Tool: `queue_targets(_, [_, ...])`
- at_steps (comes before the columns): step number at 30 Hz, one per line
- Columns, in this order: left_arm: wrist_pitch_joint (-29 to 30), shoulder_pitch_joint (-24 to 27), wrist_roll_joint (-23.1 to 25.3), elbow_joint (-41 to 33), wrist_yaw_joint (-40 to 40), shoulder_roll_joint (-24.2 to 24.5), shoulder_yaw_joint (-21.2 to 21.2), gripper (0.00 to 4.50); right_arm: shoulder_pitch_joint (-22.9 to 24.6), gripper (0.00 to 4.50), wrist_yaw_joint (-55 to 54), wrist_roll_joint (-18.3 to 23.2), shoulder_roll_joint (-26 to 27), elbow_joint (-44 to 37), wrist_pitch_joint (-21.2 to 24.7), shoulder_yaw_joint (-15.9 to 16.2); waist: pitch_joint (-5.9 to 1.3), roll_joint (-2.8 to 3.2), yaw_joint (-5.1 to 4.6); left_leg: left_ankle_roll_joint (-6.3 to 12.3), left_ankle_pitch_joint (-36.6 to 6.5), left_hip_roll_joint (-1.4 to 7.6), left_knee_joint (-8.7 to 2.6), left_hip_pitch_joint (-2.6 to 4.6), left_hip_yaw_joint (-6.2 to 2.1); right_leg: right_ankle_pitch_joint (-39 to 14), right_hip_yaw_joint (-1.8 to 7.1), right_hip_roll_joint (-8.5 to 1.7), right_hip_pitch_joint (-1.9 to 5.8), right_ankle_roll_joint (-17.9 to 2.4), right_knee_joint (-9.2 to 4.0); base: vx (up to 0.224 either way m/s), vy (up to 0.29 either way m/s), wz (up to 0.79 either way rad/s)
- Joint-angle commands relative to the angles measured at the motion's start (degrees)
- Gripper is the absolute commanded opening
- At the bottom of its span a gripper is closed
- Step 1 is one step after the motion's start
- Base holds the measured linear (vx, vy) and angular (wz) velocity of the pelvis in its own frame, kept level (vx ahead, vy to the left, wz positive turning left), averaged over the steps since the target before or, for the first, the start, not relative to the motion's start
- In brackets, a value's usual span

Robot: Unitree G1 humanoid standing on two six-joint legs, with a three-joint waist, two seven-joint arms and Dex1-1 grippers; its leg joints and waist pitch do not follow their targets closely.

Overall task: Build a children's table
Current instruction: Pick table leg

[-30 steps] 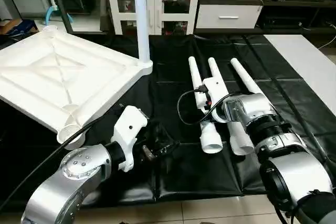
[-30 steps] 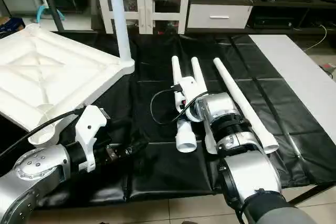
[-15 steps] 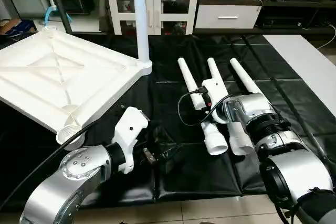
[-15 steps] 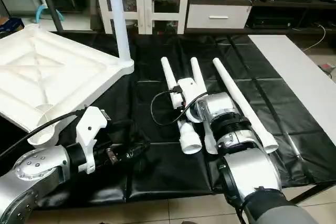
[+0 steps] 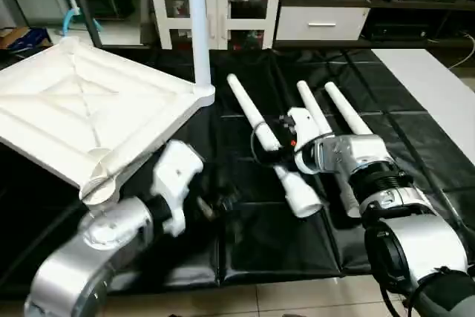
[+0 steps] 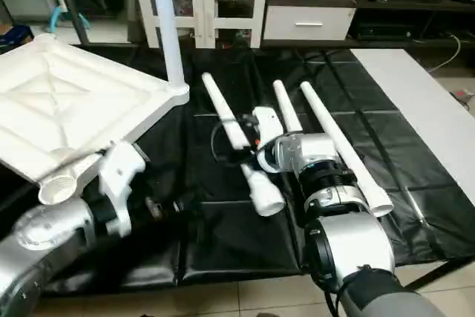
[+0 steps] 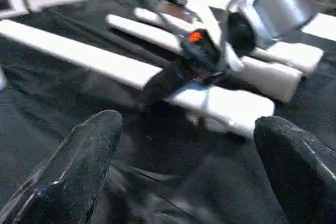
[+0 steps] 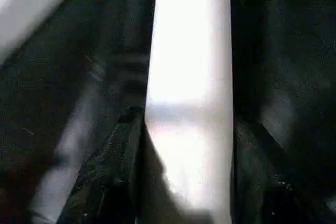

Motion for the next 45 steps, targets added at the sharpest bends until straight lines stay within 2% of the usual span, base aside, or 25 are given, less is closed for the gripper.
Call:
queue_targets(1, [-0.6,-0.6,-0.5,0.2,0.4,-0.4,1.0,4.5,0.0,1.8,0.9,2.1,-0.6,-2.5,1.4,-2.0,-3.59,0.44,0.15,-1.46,-12.1,1.74,-5.01,1.04,-0.12,-9.2,0.9,-1.35,2.3,-14.6,-3.7,0.0,0.0,0.0])
queue_targets(2, [-0.7,-2.0,-2.8,-0.2,1.4,-2.5,3.3,4.5,1.2,1.8,3.4,4.2,-1.6,-6.2,3.1,-3.2,-3.73,0.71,0.34,-1.53,-11.8,1.75,-4.95,1.22,-0.13,-8.1,0.9,-1.32,2.39,-14.7,-3.67,0.0,0.0,0.0])
queue_targets(3, [-0.3,-2.9,-4.3,-0.3,2.2,-3.9,4.6,4.5,2.1,1.8,5.1,5.2,-2.1,-8.6,3.8,-3.4,-3.76,0.67,0.42,-1.5,-11.2,1.71,-4.9,1.19,-0.08,-7.1,0.89,-1.21,2.45,-14.8,-3.58,0.0,0.0,0.0])
queue_targets(4, [0.0,-3.4,-5.1,-0.4,2.8,-4.8,5.3,4.5,2.8,1.8,6.2,5.7,-2.4,-10.1,4.1,-3.4,-3.67,0.53,0.5,-1.4,-10.8,1.72,-4.95,1.12,0.01,-6.3,0.97,-1.19,2.52,-14.8,-3.65,0.0,0.0,0.0])
queue_targets(5, [0.6,-4.4,-6.9,-0.4,3.6,-6.2,6.6,4.5,4.4,1.8,8.4,7.2,-2.9,-13.4,3.9,-3.5,-3.77,0.13,1.08,-0.96,-10.1,1.73,-4.85,1.07,0.07,-5.2,1.03,-1.32,2.84,-15.0,-3.57,0.0,0.0,0.0])
queue_targets(7, [1.8,-6.2,-9.5,-0.2,5.3,-8.2,8.7,4.5,7.3,1.8,11.7,10.0,-3.9,-19.1,3.8,-4.0,-3.73,0.05,1.34,-0.7,-9.7,1.68,-4.86,0.99,0.04,-5.5,1.03,-1.37,2.86,-14.8,-3.56,0.0,0.0,0.0])
queue_targets(8, [2.3,-7.4,-10.8,0.0,6.4,-9.3,10.0,4.5,9.1,1.8,14.1,12.3,-4.5,-22.8,4.6,-4.6,-3.74,-0.37,1.49,-0.26,-9.5,1.74,-4.84,1.06,0.15,-5.8,1.11,-1.41,2.89,-14.6,-3.79,0.0,0.0,0.0])
queue_targets(9, [2.6,-7.9,-11.3,0.1,6.8,-9.7,10.5,4.5,9.9,1.8,15.0,13.3,-4.8,-24.3,5.1,-4.9,-3.8,-0.24,1.78,0.06,-9.1,1.75,-4.72,1.14,0.13,-5.9,1.17,-1.48,2.88,-14.6,-3.71,0.0,0.0,0.0])
queue_targets(10, [3.1,-9.5,-12.7,0.5,8.2,-10.8,12.1,4.5,11.9,1.8,17.8,16.4,-5.7,-28.6,6.8,-5.5,-3.72,-0.37,1.67,0.17,-8.7,1.71,-4.81,0.92,0.06,-6.1,1.11,-1.41,3.0,-14.4,-3.71,0.0,0.0,0.0])
queue_targets(11, [3.4,-10.7,-13.8,0.9,9.1,-11.7,13.2,4.5,13.6,1.8,19.8,18.8,-6.2,-32.0,8.3,-6.1,-3.75,-0.36,1.95,0.5,-8.9,1.7,-4.7,1.19,0.13,-6.8,1.14,-1.36,2.89,-14.2,-3.89,0.0,0.0,0.0])
queue_targets(12, [3.5,-11.1,-14.1,1.0,9.5,-12.0,13.6,4.5,14.2,1.8,20.5,19.7,-6.3,-33.2,8.8,-6.4,-3.68,-0.61,1.87,0.72,-8.8,1.76,-4.74,1.09,0.12,-7.0,1.19,-1.37,2.93,-14.0,-3.96,0.0,0.0,0.0])
queue_targets(13, [3.7,-11.8,-14.6,1.3,9.9,-12.4,14.0,4.5,15.3,1.8,21.7,21.3,-6.6,-35.2,9.7,-6.9,-3.7,-0.55,1.93,0.96,-8.6,1.76,-4.77,0.97,-0.04,-7.8,1.12,-1.46,2.98,-13.9,-3.9,0.0,0.0,0.0])
queue_targets(14, [3.9,-12.7,-14.7,1.6,10.3,-12.8,14.4,4.5,16.4,1.8,22.6,22.9,-6.9,-37.3,11.2,-7.3,-3.54,-0.88,1.88,0.94,-9.1,1.65,-4.87,0.95,0.02,-9.6,1.1,-1.38,2.94,-13.4,-4.21,0.0,0.0,0.0])
queue_targets(16, [5.1,-15.8,-15.9,2.8,12.3,-14.3,15.7,4.5,19.3,1.8,25.2,28.0,-7.5,-42.8,15.5,-8.8,-3.49,-0.68,1.76,0.66,-9.5,1.65,-4.93,0.83,-0.16,-11.9,1.06,-1.49,2.96,-12.7,-4.32,0.0,0.0,0.0])
queue_targets(19, [5.9,-17.5,-16.8,3.8,14.2,-15.4,16.6,4.5,20.3,1.8,25.9,30.2,-7.5,-45.1,16.8,-9.4,-3.48,-0.73,1.91,0.1,-9.9,1.6,-4.82,0.97,-0.22,-13.5,1.11,-1.51,2.7,-12.1,-4.62,0.0,0.0,0.0])
queue_targets(20, [6.4,-20.1,-18.3,5.7,17.2,-17.3,18.3,4.5,21.2,1.8,26.5,32.5,-7.5,-47.4,18.0,-9.5,-3.46,-0.8,1.72,-0.14,-10.0,1.61,-4.9,0.74,-0.35,-14.4,1.05,-1.58,2.8,-11.9,-4.58,0.0,0.0,0.0])
queue_targets(22, [6.6,-21.9,-19.9,7.1,19.1,-18.7,19.7,4.5,21.9,1.8,27.1,33.9,-7.4,-49.2,18.4,-9.4,-3.46,-0.85,1.94,-0.4,-10.1,1.51,-4.65,1.07,-0.15,-14.7,1.17,-1.49,2.49,-11.6,-4.84,0.0,0.0,0.0])
queue_targets(23, [6.3,-24.0,-22.9,8.2,20.5,-20.2,21.2,4.5,22.7,1.8,27.5,34.8,-7.4,-51.1,18.8,-8.7,-3.58,-0.71,2.01,-0.27,-9.6,1.54,-4.75,0.86,-0.41,-14.7,1.07,-1.6,2.76,-11.5,-4.75,0.0,0.0,0.0])
queue_targets(27, [6.5,-26.3,-27.2,8.9,21.6,-22.1,23.0,4.5,23.2,1.8,27.4,35.6,-7.2,-52.8,19.1,-8.1,-3.58,-0.85,2.05,-0.36,-8.4,1.52,-4.72,0.63,-0.42,-13.5,0.94,-1.56,2.73,-11.7,-4.69,0.0,0.0,0.0])
queue_targets(29, [7.3,-28.0,-32.8,8.4,22.0,-23.5,24.3,4.5,23.3,1.8,26.3,36.4,-6.7,-53.7,19.3,-8.1,-3.69,-0.78,2.15,-0.23,-7.7,1.49,-4.61,0.7,-0.33,-12.8,0.98,-1.56,2.72,-12.0,-4.66,0.0,0.0,0.0])
queue_targets(34, [8.6,-28.0,-34.2,7.8,22.5,-23.7,24.3,4.5,23.6,1.8,25.9,36.5,-7.1,-54.9,18.8,-7.1,-3.6,-0.75,2.29,-0.17,-7.1,1.53,-4.68,0.7,-0.32,-12.2,0.87,-1.52,2.79,-11.9,-4.58,0.0,0.0,0.0])
queue_targets(36, [8.9,-28.0,-34.1,7.9,23.5,-23.6,24.0,4.5,24.1,1.8,25.4,35.0,-7.5,-56.3,16.8,-5.4,-3.56,-0.69,2.49,-0.47,-6.7,1.65,-4.75,0.76,-0.36,-12.7,0.85,-1.63,2.85,-10.8,-4.64,0.0,0.0,0.0])
queue_targets(38, [9.0,-27.9,-32.7,8.4,24.5,-22.5,23.2,4.5,24.9,1.8,21.8,26.0,-7.3,-58.6,7.7,0.4,-3.42,-0.68,2.49,-1.21,-7.3,1.72,-4.94,0.64,-0.42,-14.4,0.84,-1.67,2.7,-9.6,-4.83,0.0,0.0,0.0])
queue_targets(41, [9.1,-28.0,-33.2,8.8,25.6,-22.1,23.5,4.5,24.9,1.8,19.5,23.1,-6.5,-59.1,4.6,2.1,-3.38,-0.63,2.24,-2.35,-9.1,1.57,-4.97,0.81,-0.37,-16.7,0.95,-1.61,2.45,-8.5,-5.03,0.0,0.0,0.0])
queue_targets(45, [9.1,-27.7,-33.2,9.6,26.3,-21.6,23.6,4.5,24.7,1.79,17.9,23.0,-5.3,-59.8,3.6,2.6,-3.49,-0.48,2.24,-2.15,-9.4,1.59,-5.08,0.93,-0.51,-15.0,0.95,-1.42,2.41,-8.6,-4.82,0.0,0.0,0.0])
